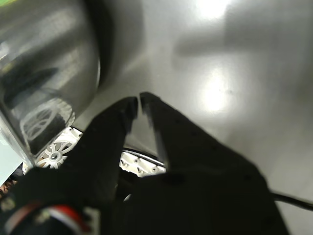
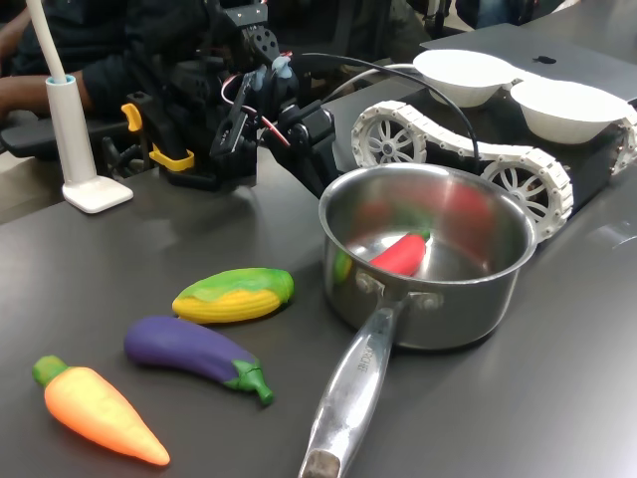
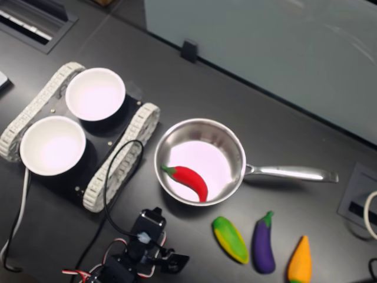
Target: Pick up the brinjal and place them in the pan
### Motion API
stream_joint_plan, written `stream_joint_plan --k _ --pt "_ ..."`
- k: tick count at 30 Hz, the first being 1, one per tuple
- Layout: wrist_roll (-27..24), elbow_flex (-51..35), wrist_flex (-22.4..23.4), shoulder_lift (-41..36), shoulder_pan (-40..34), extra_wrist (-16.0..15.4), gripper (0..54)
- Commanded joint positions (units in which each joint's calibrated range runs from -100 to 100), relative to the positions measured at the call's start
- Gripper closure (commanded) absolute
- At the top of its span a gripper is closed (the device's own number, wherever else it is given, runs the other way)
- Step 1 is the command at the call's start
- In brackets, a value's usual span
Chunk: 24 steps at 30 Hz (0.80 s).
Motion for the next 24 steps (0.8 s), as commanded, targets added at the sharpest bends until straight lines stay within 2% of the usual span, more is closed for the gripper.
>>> stream_joint_plan --k 1,24 --pt "-0.6 -1.0 -2.3 -0.8 1.2 -0.6 53.5" --pt "-0.4 -1.0 -2.3 -0.8 0.7 -0.6 53.5"
